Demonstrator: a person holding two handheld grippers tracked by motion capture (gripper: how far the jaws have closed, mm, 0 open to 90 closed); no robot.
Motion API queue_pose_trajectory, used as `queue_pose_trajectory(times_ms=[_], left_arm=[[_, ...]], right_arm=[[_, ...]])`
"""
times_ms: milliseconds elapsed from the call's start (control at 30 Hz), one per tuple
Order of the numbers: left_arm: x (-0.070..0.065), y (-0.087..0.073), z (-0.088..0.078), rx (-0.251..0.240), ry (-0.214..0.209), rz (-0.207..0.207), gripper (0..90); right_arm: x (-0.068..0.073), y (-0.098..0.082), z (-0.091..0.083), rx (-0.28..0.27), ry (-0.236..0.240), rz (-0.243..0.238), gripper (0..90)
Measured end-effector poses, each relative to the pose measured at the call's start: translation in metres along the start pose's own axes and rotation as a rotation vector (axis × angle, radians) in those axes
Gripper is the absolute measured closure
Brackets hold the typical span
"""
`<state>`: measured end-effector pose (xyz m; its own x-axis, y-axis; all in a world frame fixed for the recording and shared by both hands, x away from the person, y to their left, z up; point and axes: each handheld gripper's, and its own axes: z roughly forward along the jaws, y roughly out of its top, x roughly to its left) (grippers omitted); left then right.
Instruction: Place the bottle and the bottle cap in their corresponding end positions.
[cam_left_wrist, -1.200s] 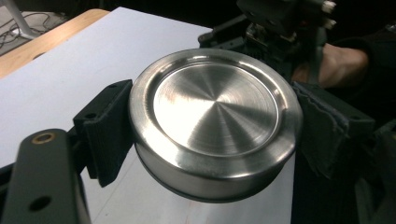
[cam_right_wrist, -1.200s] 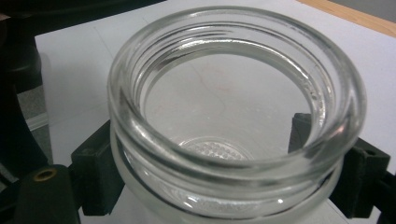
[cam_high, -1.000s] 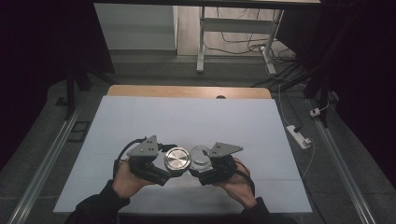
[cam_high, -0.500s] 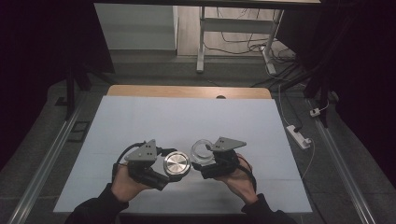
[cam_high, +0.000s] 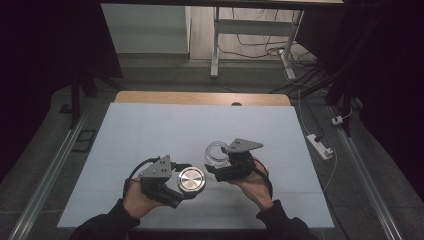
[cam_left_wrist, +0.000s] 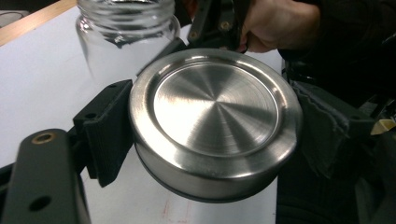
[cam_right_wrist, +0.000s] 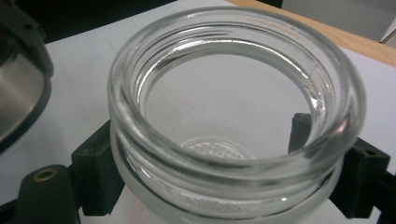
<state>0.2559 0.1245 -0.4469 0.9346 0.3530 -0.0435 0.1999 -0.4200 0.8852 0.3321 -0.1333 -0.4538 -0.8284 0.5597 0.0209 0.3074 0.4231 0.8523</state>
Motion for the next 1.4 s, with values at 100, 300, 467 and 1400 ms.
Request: queue_pose_trajectory(times_ms=[100,300,467,1400], left_arm=[[0.001,-0.004,0.005,0.009,0.010,0.000,19.2],[0.005,-0.011,0.015,0.026,0.011,-0.009,19.2],[0.008,-0.015,0.023,0.034,0.000,-0.012,19.2],[0.033,-0.039,0.069,0.061,-0.003,-0.024,19.2]], right_arm=[[-0.003,0.001,0.004,0.000,-0.003,0.007,14.4],[-0.009,0.004,0.012,0.005,-0.010,0.019,14.4],[-0.014,0.006,0.018,0.008,-0.015,0.027,14.4],[-0.045,0.022,0.061,0.027,-0.070,0.055,14.4]])
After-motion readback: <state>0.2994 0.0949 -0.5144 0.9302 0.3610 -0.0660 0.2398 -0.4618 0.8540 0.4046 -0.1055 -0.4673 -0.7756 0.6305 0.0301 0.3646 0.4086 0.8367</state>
